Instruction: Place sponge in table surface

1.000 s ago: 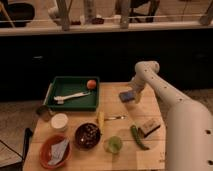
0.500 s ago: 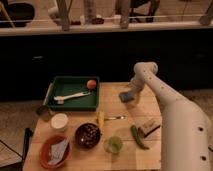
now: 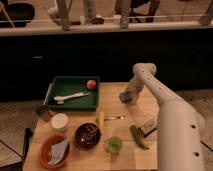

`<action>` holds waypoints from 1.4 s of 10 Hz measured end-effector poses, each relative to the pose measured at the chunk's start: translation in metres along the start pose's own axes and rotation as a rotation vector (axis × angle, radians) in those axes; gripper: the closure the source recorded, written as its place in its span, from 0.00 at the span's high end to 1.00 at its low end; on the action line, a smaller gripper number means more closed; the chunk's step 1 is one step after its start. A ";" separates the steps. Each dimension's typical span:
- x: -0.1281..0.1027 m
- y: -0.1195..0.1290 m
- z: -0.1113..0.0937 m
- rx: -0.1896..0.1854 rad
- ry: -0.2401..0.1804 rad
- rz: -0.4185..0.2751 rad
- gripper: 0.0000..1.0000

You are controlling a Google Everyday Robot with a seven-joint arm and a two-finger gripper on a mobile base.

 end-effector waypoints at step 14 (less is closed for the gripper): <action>0.005 -0.007 -0.012 0.016 0.016 0.006 0.00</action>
